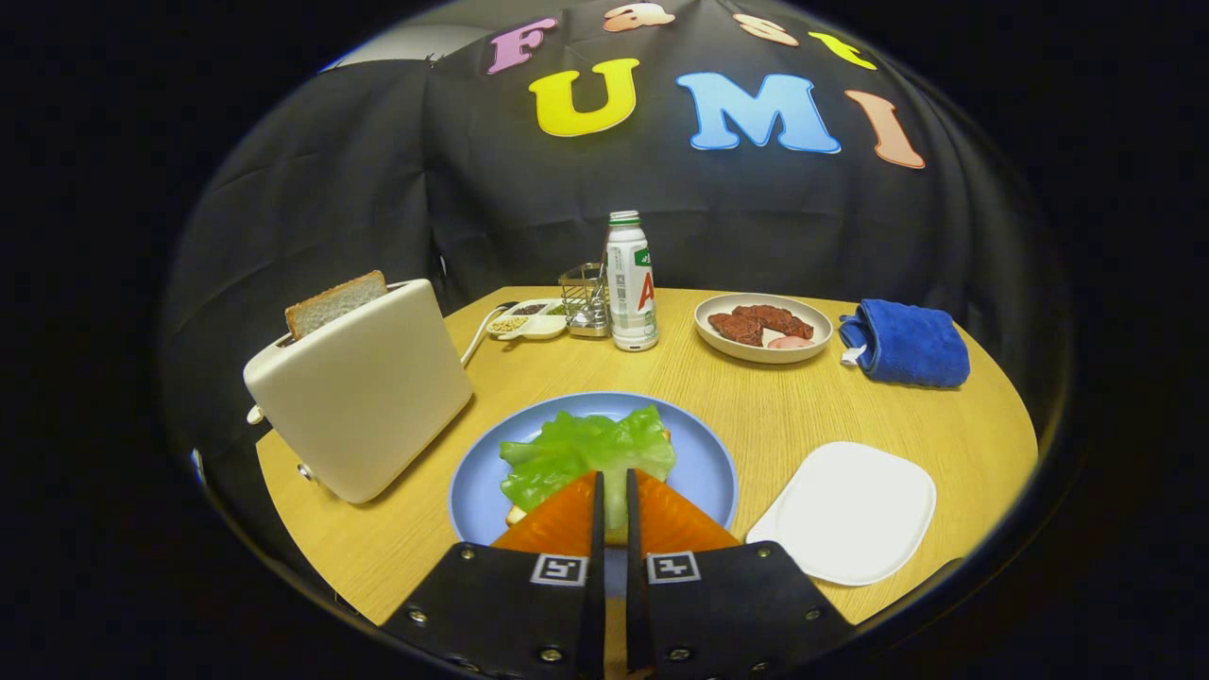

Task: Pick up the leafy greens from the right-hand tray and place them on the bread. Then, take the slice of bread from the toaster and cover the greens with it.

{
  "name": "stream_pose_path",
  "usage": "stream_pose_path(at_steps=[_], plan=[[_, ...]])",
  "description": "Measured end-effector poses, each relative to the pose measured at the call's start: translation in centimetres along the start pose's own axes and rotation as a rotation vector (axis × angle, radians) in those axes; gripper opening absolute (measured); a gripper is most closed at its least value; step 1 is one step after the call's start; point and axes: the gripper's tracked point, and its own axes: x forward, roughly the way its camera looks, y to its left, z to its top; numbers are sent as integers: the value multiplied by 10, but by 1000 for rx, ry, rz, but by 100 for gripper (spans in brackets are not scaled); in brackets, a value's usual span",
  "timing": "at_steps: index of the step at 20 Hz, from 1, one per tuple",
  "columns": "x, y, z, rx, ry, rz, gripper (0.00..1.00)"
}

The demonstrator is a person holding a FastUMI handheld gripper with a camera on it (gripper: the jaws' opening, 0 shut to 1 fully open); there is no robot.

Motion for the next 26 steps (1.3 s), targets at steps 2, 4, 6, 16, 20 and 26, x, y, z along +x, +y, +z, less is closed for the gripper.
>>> stream_pose_path(at_steps=[2, 4, 6, 16, 20, 26], plan=[[-2, -3, -1, -13, -2, -8, 11], [-4, -2, -2, -22, 1, -5, 14], [-8, -2, -5, -24, 3, -2, 15], [-16, -12, -8, -28, -24, -11, 45], [-21, -12, 3, -11, -74, -37, 44], [-29, 8, 35, 7, -204, -65, 44]])
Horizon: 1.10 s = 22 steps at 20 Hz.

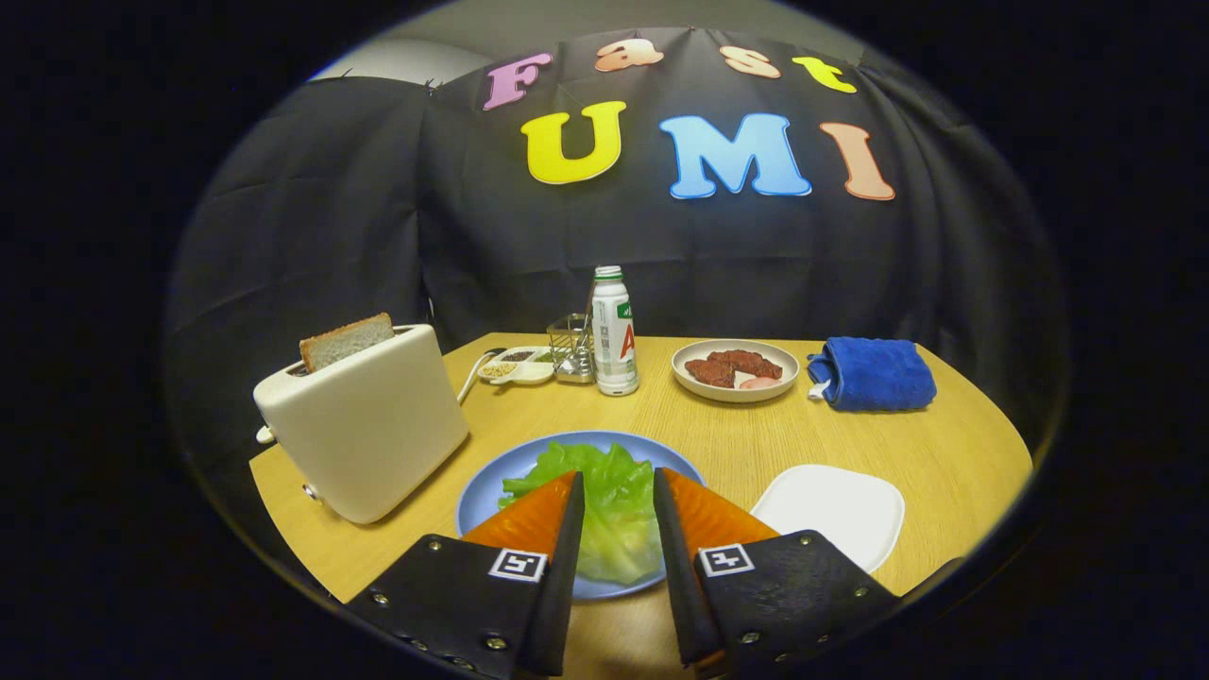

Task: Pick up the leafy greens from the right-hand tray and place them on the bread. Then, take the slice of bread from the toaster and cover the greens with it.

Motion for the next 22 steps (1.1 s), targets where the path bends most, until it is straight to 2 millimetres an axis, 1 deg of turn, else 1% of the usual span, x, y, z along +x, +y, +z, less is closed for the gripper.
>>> stream_pose_path(at_steps=[3, 9, 11, 12, 15, 19, 22], plan=[[0, 22, 14, -18, -52, 15, 44], [-3, 60, 39, 21, -126, 5, 44], [-5, 83, 46, 14, -141, 34, 29], [-3, 92, 47, 2, -144, 43, 28], [-5, 120, 53, -18, -161, 66, 29], [-10, 167, 61, -33, -187, 129, 28], [-11, 189, 65, -32, -199, 157, 29]])
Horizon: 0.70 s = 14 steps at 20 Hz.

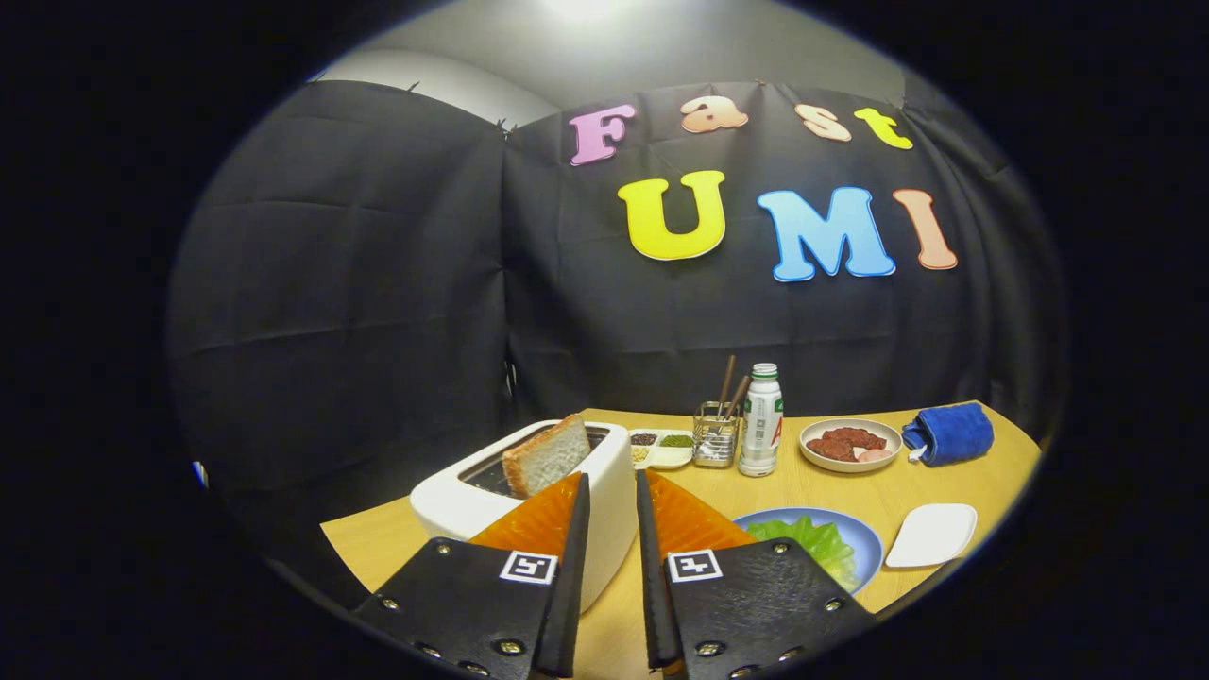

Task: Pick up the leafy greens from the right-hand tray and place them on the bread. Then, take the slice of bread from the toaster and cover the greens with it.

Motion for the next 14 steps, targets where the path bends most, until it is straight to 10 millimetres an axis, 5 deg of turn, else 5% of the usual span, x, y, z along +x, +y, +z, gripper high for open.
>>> stream_pose_path(at_steps=[14], plan=[[43, 59, -12, 8, 45, 16, 29]])
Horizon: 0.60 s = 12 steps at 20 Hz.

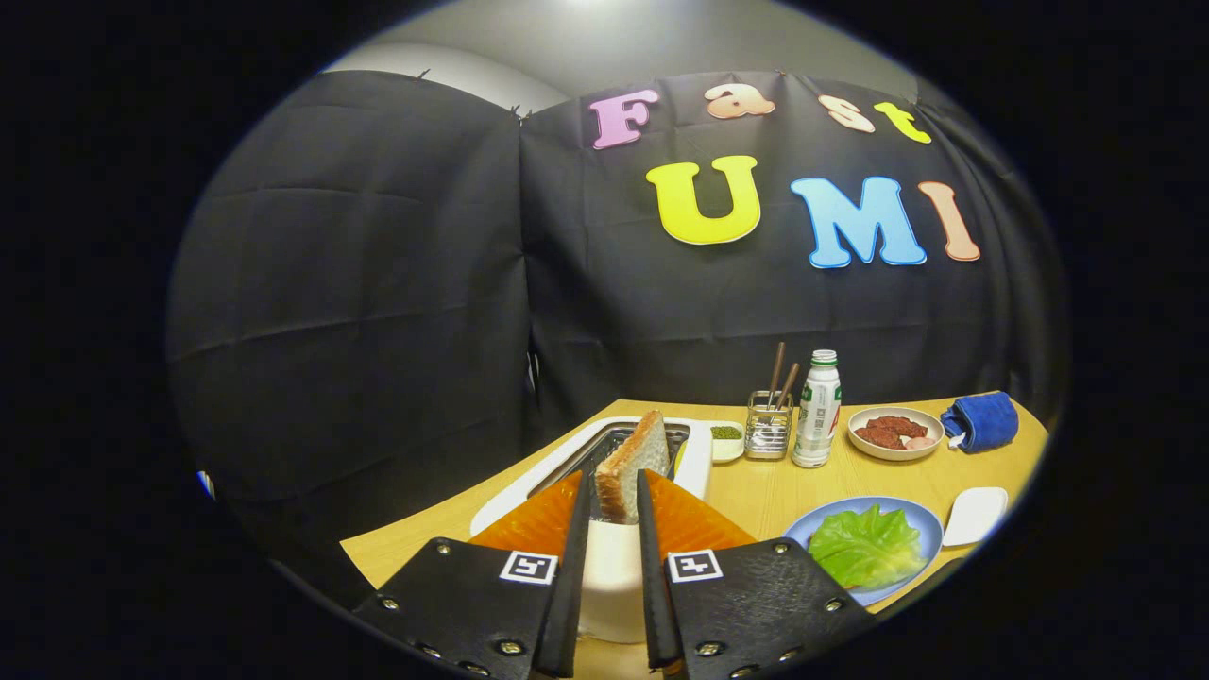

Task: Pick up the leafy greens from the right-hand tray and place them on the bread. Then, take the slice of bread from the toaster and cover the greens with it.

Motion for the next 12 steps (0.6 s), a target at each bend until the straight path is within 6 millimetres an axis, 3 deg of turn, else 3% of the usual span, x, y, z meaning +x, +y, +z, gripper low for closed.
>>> stream_pose_path(at_steps=[7, 8, 12], plan=[[21, -8, -8, -12, 14, -99, 29], [19, -7, -5, 3, 2, -109, 17], [25, -6, -6, -3, 15, -92, 6]])
